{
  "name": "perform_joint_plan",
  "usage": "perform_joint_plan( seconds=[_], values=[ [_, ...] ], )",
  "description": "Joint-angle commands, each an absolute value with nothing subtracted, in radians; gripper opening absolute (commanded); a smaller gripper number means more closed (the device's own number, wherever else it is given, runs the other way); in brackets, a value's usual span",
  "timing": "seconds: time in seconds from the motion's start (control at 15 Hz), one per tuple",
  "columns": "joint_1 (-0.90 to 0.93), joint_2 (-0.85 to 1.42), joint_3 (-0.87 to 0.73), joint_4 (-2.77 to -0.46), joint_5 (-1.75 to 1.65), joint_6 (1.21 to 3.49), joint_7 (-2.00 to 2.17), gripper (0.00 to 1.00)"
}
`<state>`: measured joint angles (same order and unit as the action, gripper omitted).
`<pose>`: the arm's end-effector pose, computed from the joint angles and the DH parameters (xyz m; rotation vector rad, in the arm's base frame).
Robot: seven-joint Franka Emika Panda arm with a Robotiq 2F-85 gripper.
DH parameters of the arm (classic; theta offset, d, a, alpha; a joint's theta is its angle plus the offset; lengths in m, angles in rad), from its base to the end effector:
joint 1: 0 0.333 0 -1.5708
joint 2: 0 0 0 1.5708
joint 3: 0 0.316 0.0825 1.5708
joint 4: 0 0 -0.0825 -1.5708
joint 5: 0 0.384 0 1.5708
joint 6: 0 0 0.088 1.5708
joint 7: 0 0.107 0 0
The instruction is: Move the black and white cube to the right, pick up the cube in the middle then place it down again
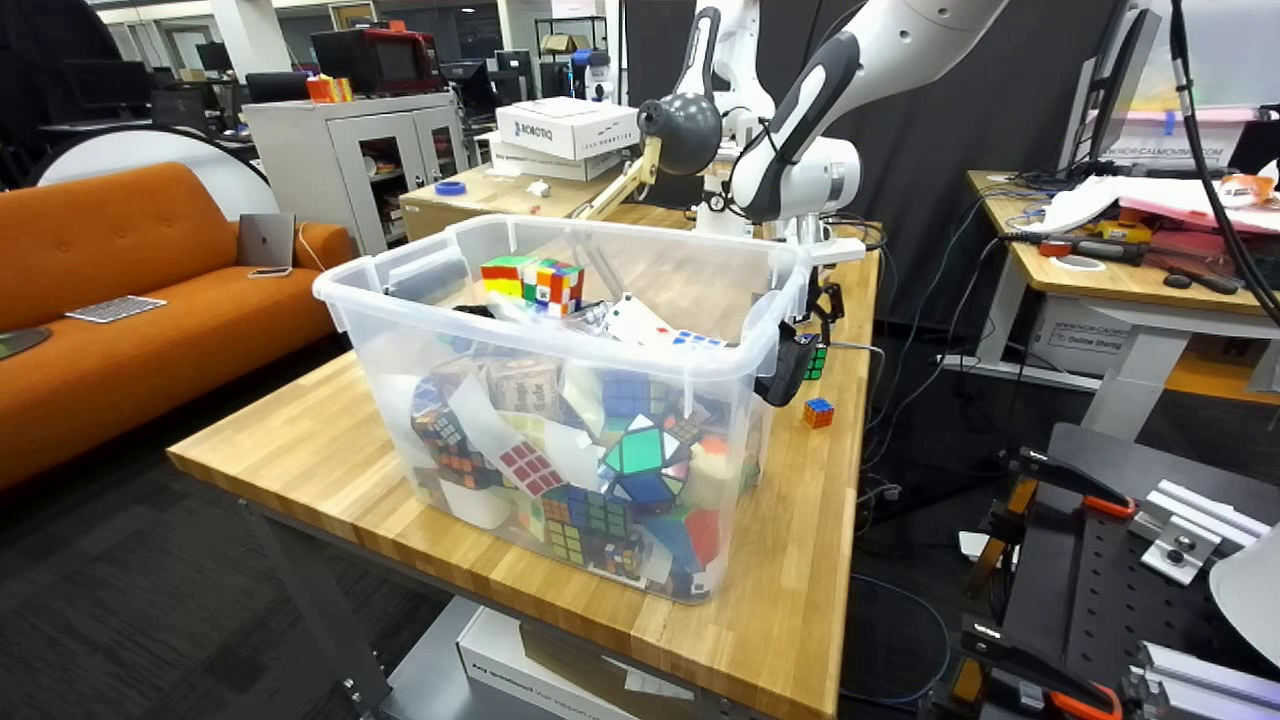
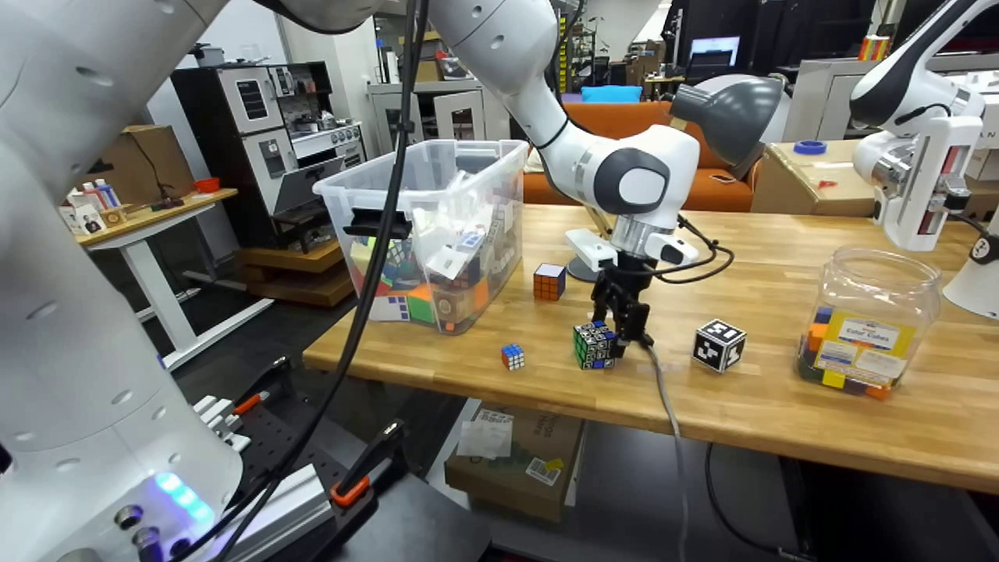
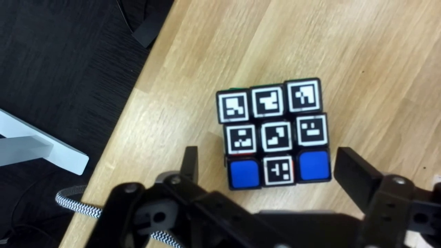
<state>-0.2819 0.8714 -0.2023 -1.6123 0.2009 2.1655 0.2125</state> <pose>0.5822 -0.2863 0.0994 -2.8478 1.1827 0.4565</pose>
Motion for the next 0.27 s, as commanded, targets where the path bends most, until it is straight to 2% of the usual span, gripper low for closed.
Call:
perform_joint_plan(
  seconds=[0.0, 0.2],
  values=[
    [-0.286, 0.875, -0.199, -1.606, 0.197, 2.161, 0.214, 1.00],
    [-0.286, 0.875, -0.199, -1.606, 0.197, 2.159, 0.214, 1.00]
  ],
)
